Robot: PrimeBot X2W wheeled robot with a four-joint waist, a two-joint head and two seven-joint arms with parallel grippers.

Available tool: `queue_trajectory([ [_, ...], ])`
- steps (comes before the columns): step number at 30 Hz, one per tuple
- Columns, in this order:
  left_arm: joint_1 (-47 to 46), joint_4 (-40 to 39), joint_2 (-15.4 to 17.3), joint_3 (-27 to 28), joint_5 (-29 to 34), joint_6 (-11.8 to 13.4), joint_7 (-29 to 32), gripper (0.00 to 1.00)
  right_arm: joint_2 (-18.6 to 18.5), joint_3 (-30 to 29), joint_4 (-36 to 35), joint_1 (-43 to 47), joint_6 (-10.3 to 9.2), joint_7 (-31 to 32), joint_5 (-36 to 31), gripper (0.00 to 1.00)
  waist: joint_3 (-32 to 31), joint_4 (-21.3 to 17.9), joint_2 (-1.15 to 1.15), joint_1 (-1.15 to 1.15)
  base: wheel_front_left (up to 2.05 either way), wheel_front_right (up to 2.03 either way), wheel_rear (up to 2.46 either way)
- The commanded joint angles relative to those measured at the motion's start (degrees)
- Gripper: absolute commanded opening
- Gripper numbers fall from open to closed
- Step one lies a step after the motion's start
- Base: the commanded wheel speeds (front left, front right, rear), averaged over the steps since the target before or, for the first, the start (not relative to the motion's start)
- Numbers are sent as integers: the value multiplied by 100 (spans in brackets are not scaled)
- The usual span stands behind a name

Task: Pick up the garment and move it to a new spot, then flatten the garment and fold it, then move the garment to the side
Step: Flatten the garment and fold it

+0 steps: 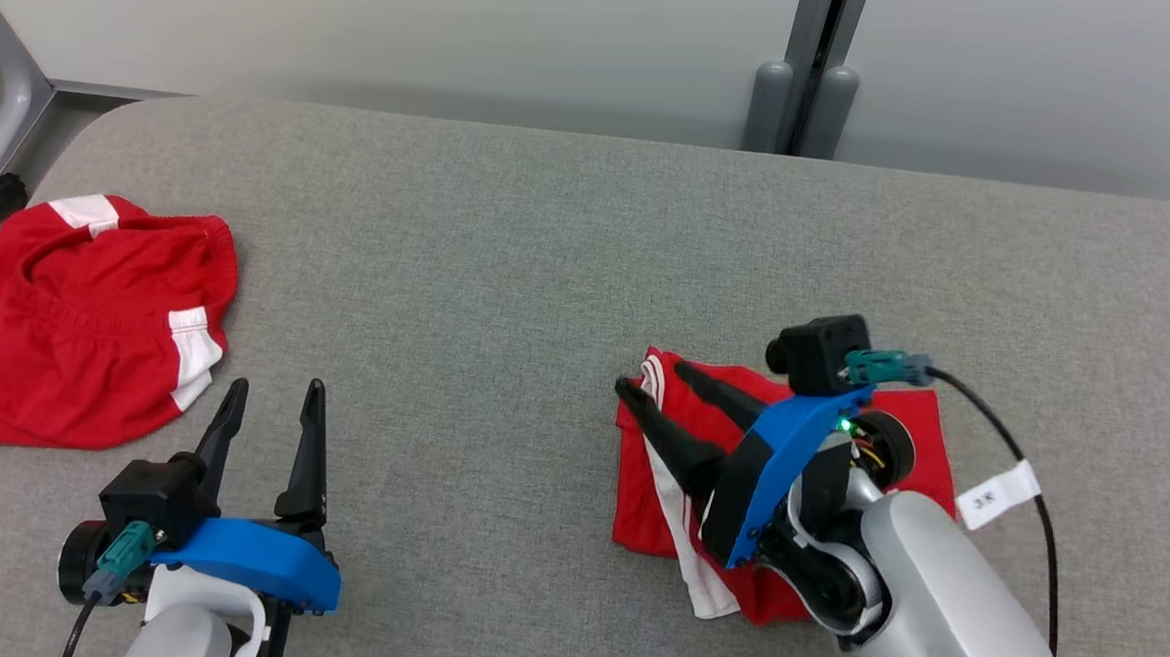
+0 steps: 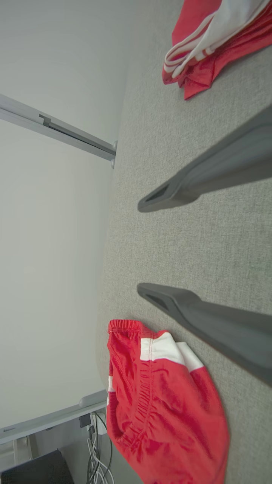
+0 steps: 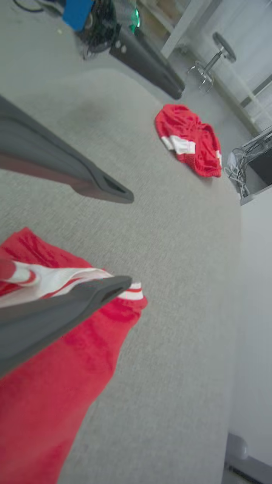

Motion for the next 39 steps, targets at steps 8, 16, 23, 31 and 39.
queue_trajectory([
  [8,202,-72,68,149,-48,51,-25,100,-15,-928,-1183,290,2,-758,225,100,-190,-241,0,0,0,0,0],
  [16,319,-217,71,202,-16,98,-26,100,-104,-2245,-2050,1170,3,-920,-1139,100,-245,-372,0,0,0,0,0],
  [23,385,-306,51,251,36,95,-26,100,-102,-2839,-1968,2063,3,-1771,-1802,100,-355,-412,0,0,0,0,0],
  [31,518,-338,0,278,141,92,-26,100,-37,-3058,-1570,2613,2,-2428,-2035,100,-581,-472,0,0,0,0,0],
  [39,689,-222,-16,326,208,57,-27,100,-6,-3031,-1385,2794,3,-2496,-1969,100,-821,-654,0,0,0,0,0],
])
